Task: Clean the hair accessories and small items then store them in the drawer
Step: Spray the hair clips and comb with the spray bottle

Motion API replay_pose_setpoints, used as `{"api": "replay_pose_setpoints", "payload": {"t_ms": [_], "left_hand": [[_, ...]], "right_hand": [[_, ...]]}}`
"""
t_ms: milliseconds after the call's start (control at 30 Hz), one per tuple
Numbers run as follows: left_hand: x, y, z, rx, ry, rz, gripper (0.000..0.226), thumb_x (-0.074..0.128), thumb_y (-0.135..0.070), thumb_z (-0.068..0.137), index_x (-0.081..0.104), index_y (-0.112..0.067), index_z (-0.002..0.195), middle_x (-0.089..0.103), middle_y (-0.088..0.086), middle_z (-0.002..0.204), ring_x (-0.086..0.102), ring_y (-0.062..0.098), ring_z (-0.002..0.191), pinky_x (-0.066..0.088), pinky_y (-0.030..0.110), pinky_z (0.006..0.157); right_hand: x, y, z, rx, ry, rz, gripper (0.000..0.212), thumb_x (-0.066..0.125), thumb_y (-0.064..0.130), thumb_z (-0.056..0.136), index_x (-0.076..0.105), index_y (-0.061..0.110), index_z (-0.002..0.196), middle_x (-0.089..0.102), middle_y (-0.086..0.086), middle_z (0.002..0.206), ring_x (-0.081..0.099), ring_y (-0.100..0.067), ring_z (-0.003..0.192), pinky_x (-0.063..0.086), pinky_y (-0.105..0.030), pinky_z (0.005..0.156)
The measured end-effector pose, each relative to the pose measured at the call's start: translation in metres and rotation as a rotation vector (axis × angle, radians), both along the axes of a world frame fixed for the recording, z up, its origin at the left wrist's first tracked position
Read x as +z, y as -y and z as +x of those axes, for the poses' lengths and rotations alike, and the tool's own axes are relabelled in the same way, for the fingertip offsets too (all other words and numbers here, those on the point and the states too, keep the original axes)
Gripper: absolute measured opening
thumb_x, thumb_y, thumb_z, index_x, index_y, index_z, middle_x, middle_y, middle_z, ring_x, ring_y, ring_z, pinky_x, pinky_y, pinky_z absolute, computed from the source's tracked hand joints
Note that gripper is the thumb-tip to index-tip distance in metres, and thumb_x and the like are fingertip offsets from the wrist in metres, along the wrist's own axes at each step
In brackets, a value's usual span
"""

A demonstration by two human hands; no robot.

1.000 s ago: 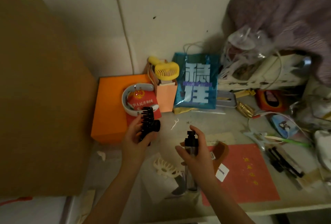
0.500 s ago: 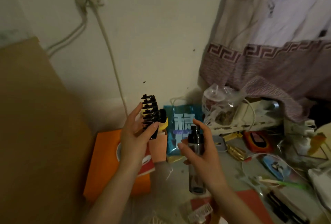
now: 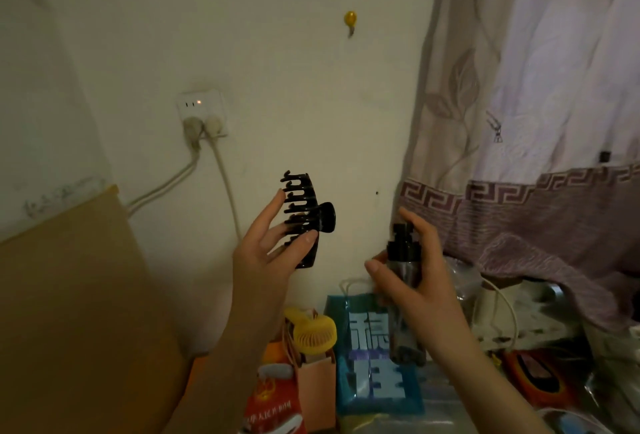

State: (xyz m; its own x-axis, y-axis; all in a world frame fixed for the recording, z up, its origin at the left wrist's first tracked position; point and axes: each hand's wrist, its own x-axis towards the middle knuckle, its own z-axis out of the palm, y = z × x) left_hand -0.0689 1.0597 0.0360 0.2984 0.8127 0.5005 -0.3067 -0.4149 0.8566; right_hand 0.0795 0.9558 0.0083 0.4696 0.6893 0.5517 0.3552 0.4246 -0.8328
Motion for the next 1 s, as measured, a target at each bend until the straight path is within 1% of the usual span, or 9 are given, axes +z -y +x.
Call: {"api": "replay_pose_setpoints", "payload": {"t_ms": [133, 233, 367, 433, 567, 667, 733, 800, 1000], "left_hand": [[0.028, -0.006, 0.008, -0.041, 0.032, 0.033, 0.062, 0.066, -0.003, 0.081, 0.049, -0.035, 0.131, 0.073, 0.002, 0.102, 0.068, 0.019, 0.100, 0.056, 0.027, 0.076], [0.052, -0.007, 0.012, -0.068, 0.049, 0.075, 0.063, 0.066, -0.006, 0.080, 0.047, -0.036, 0.132, 0.072, 0.000, 0.106, 0.066, 0.017, 0.103, 0.055, 0.025, 0.078], [0.077, -0.004, 0.016, -0.111, 0.039, 0.136, 0.060, 0.064, -0.006, 0.083, 0.048, -0.042, 0.127, 0.071, -0.001, 0.108, 0.066, 0.015, 0.105, 0.054, 0.025, 0.080], [0.085, -0.001, 0.019, -0.122, 0.027, 0.160, 0.059, 0.064, -0.007, 0.082, 0.049, -0.043, 0.126, 0.072, -0.002, 0.108, 0.066, 0.015, 0.104, 0.055, 0.025, 0.080], [0.097, 0.004, 0.022, -0.126, 0.010, 0.190, 0.060, 0.065, -0.006, 0.082, 0.050, -0.039, 0.130, 0.072, -0.002, 0.106, 0.067, 0.015, 0.102, 0.055, 0.023, 0.077], [0.103, 0.007, 0.020, -0.127, 0.014, 0.194, 0.060, 0.066, -0.006, 0.081, 0.051, -0.039, 0.128, 0.072, -0.001, 0.105, 0.068, 0.015, 0.099, 0.055, 0.023, 0.075], [0.106, 0.009, 0.019, -0.129, 0.020, 0.190, 0.061, 0.067, -0.009, 0.079, 0.051, -0.038, 0.129, 0.072, 0.001, 0.106, 0.068, 0.016, 0.100, 0.055, 0.024, 0.076], [0.108, 0.012, 0.019, -0.130, 0.028, 0.183, 0.061, 0.068, -0.011, 0.077, 0.051, -0.037, 0.130, 0.072, 0.002, 0.106, 0.068, 0.017, 0.100, 0.055, 0.025, 0.076], [0.108, 0.020, 0.021, -0.120, 0.023, 0.180, 0.061, 0.066, -0.007, 0.081, 0.051, -0.038, 0.131, 0.072, 0.001, 0.106, 0.068, 0.016, 0.099, 0.054, 0.029, 0.078]], "right_hand": [[0.033, -0.007, 0.004, 0.006, 0.089, 0.100, 0.071, 0.067, 0.023, 0.079, 0.030, 0.039, 0.137, 0.064, 0.004, 0.087, 0.065, -0.020, 0.071, 0.056, -0.025, 0.062], [0.056, -0.010, 0.008, -0.019, 0.169, 0.164, 0.063, 0.067, 0.032, 0.076, 0.034, 0.046, 0.129, 0.063, 0.001, 0.084, 0.063, -0.020, 0.068, 0.056, -0.026, 0.060], [0.083, -0.010, 0.010, -0.072, 0.280, 0.211, 0.056, 0.064, 0.045, 0.076, 0.036, 0.051, 0.124, 0.061, 0.008, 0.088, 0.062, -0.016, 0.068, 0.057, -0.033, 0.063], [0.092, -0.010, 0.011, -0.120, 0.339, 0.251, 0.054, 0.066, 0.044, 0.083, 0.035, 0.050, 0.127, 0.060, 0.011, 0.091, 0.061, -0.014, 0.069, 0.057, -0.039, 0.067], [0.108, -0.006, 0.016, -0.170, 0.403, 0.332, 0.057, 0.062, 0.031, 0.083, 0.033, 0.051, 0.129, 0.058, 0.016, 0.092, 0.061, -0.013, 0.071, 0.057, -0.040, 0.068], [0.117, 0.000, 0.020, -0.214, 0.453, 0.373, 0.053, 0.060, 0.029, 0.084, 0.036, 0.048, 0.127, 0.057, 0.016, 0.095, 0.059, -0.008, 0.070, 0.053, -0.024, 0.068], [0.121, 0.005, 0.021, -0.240, 0.462, 0.391, 0.049, 0.060, 0.028, 0.084, 0.038, 0.047, 0.123, 0.057, 0.015, 0.093, 0.057, -0.011, 0.063, 0.049, -0.015, 0.062], [0.125, 0.011, 0.019, -0.259, 0.467, 0.393, 0.046, 0.061, 0.028, 0.083, 0.037, 0.047, 0.118, 0.058, 0.014, 0.087, 0.057, -0.017, 0.060, 0.048, -0.014, 0.056], [0.129, 0.017, 0.018, -0.331, 0.538, 0.417, 0.046, 0.063, 0.022, 0.085, 0.035, 0.048, 0.110, 0.055, 0.014, 0.086, 0.059, -0.009, 0.071, 0.045, -0.008, 0.057]]}}
